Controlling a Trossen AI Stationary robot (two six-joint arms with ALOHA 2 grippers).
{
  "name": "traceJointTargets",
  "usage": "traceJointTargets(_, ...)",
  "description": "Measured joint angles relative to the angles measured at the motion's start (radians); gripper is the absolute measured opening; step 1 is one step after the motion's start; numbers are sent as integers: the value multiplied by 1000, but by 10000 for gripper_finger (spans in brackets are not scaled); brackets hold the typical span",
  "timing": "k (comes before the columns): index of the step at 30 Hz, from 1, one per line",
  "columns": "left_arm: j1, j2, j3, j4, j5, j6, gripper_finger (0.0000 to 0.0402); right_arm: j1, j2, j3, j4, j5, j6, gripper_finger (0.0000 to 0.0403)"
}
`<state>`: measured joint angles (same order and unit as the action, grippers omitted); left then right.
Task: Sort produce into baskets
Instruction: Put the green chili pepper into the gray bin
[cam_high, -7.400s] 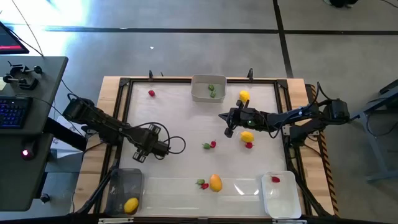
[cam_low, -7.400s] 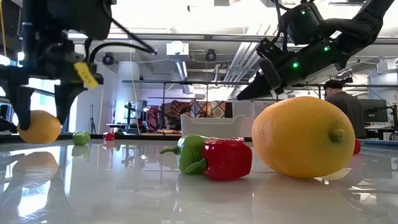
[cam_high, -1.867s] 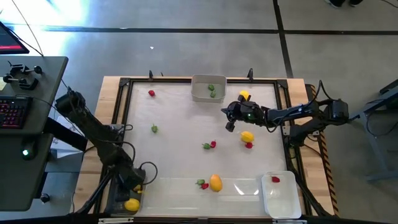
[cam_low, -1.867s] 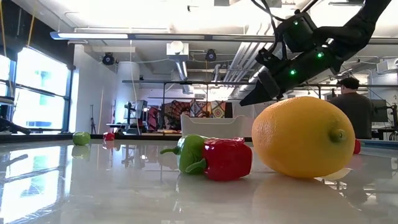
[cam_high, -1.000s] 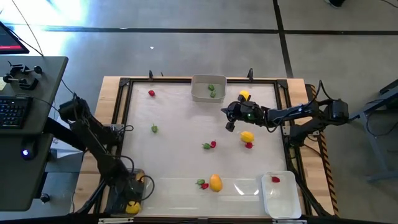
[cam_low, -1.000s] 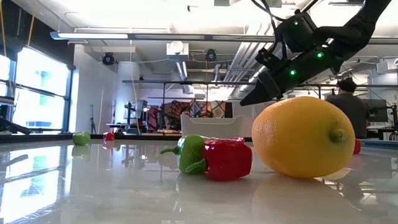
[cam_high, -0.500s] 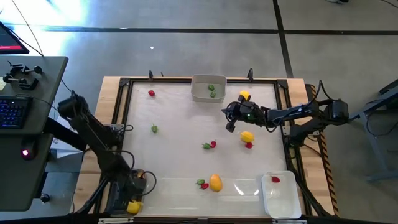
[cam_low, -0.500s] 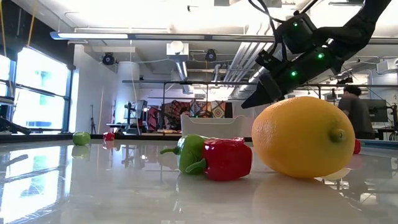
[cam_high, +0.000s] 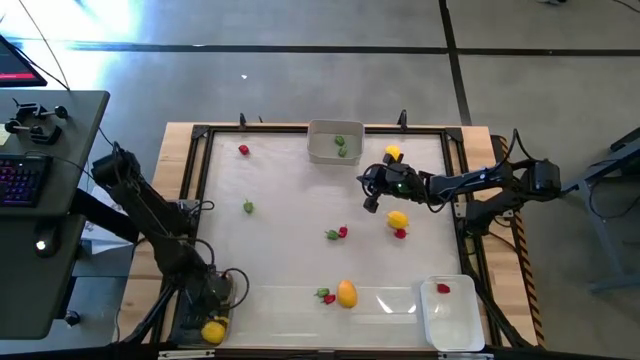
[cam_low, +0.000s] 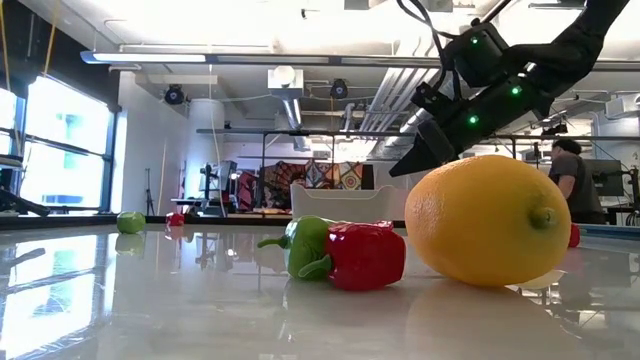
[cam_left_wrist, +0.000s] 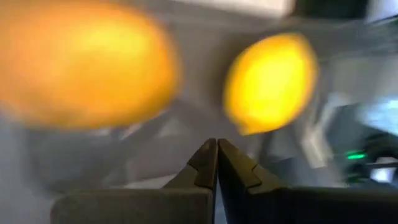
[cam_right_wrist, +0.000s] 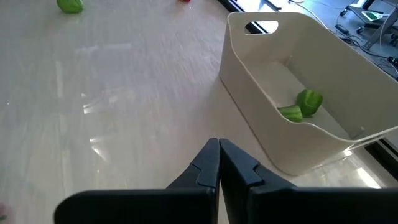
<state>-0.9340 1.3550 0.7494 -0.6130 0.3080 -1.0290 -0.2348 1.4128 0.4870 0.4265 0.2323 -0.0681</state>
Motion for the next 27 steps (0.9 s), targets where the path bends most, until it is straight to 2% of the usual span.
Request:
traceJointTargets(3, 1, -35, -1, -104, -66, 40, 0, 0, 0, 0, 4, 0, 0, 0)
traceJointTargets(8, 3, -182, -1, -135, -382, 126, 0, 7, 0, 0, 4, 7, 0, 0)
traceJointTargets(14, 69, -347, -1, -167, -550, 280, 0, 42, 0, 0, 12, 75, -24, 0)
traceJointTargets(21, 221, -415, -3, -142, -612, 616, 0, 74, 0, 0, 31, 71, -11, 0)
traceJointTargets(23, 272, -422, -36, -44, -606, 734, 0, 82, 0, 0, 31, 57, 1, 0)
traceJointTargets(27, 400, -426, -145, 207, -499, 933, 0, 96, 0, 0, 31, 39, 31, 0)
